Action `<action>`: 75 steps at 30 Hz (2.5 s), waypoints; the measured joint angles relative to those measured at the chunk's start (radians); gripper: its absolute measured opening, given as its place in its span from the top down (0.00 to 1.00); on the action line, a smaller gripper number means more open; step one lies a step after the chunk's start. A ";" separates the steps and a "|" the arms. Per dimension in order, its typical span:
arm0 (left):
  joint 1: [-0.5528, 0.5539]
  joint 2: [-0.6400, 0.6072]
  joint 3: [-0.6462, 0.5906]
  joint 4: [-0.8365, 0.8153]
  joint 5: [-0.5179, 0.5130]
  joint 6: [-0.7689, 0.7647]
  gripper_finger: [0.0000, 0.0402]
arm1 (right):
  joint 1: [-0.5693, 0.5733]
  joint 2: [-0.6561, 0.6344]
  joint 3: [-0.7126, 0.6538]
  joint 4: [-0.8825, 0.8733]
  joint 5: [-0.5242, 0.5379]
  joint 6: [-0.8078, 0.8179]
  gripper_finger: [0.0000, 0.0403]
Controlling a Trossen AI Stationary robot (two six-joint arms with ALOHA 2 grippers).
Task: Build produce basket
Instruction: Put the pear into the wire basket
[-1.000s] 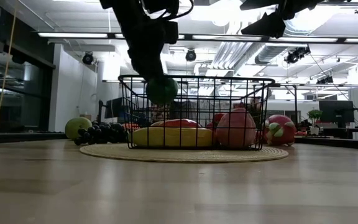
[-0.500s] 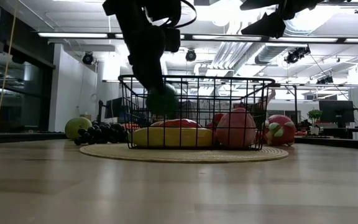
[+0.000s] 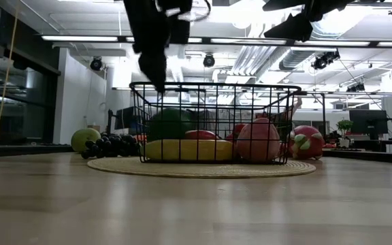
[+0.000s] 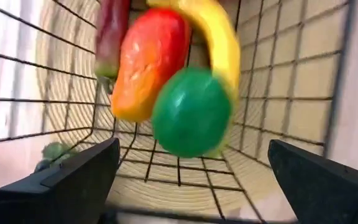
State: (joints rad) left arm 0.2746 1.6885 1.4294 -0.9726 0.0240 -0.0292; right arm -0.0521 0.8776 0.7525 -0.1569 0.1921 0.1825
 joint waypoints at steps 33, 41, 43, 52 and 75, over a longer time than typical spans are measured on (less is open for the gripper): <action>-0.022 -0.801 -0.642 0.910 -0.223 -0.260 0.00 | 0.000 0.000 0.000 0.004 0.000 0.000 0.04; 0.230 -0.655 -0.434 0.377 -0.411 -0.380 0.00 | 0.000 0.000 0.000 0.003 0.001 0.022 0.04; 0.339 -0.587 -0.392 0.251 -0.349 -0.383 0.00 | 0.000 0.000 0.000 0.003 0.006 0.027 0.04; 0.685 -0.248 -0.358 -0.031 -0.328 -0.300 0.00 | 0.000 0.000 0.000 0.000 0.008 0.027 0.04; 0.727 0.106 -0.275 0.047 -0.451 -0.361 0.01 | 0.000 0.000 0.000 -0.046 0.007 0.087 0.04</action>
State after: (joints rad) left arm 1.0012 1.7950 1.1545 -0.9253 -0.4271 -0.3904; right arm -0.0521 0.8776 0.7525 -0.2028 0.1993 0.2695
